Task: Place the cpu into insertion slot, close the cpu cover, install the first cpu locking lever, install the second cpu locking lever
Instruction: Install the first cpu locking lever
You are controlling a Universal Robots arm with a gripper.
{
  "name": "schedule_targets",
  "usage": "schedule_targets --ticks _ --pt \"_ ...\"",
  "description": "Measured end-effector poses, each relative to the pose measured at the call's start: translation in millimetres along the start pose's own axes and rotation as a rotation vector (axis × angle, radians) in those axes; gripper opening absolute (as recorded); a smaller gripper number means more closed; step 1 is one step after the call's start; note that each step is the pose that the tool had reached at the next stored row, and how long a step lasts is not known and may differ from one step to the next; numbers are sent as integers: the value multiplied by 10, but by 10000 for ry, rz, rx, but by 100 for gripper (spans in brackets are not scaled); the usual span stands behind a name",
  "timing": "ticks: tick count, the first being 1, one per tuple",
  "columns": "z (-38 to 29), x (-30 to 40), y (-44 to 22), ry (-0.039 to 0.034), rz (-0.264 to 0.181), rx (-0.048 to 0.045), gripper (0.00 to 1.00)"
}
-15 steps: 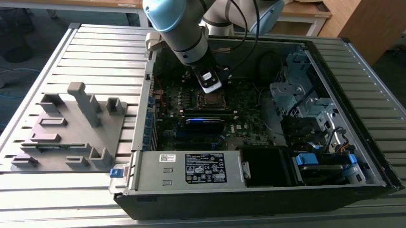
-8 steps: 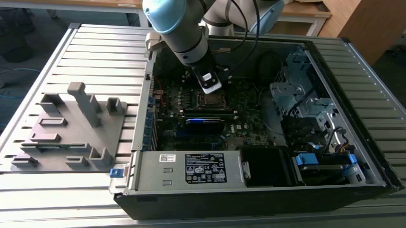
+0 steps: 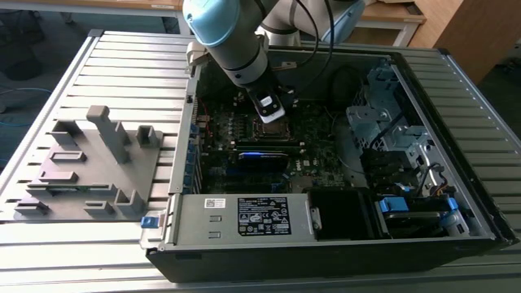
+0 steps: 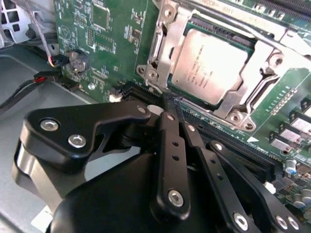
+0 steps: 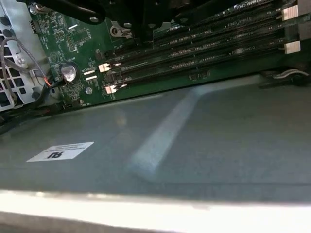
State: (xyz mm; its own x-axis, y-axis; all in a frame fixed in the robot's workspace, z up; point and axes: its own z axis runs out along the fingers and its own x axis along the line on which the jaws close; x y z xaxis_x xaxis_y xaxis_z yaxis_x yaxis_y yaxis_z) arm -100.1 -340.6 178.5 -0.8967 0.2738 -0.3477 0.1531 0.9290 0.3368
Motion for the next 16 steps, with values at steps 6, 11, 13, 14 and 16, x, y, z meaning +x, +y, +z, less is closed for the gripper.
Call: schedule_targets --ticks 6,11,13,14,16 --pt "-10 -15 -40 66 138 -283 11" --pt "-19 -33 -85 95 205 -426 11" --pt "-21 -34 -89 95 211 -434 11" --pt "-21 -34 -88 96 213 -438 11" --pt "-27 -36 -87 97 213 -439 11"
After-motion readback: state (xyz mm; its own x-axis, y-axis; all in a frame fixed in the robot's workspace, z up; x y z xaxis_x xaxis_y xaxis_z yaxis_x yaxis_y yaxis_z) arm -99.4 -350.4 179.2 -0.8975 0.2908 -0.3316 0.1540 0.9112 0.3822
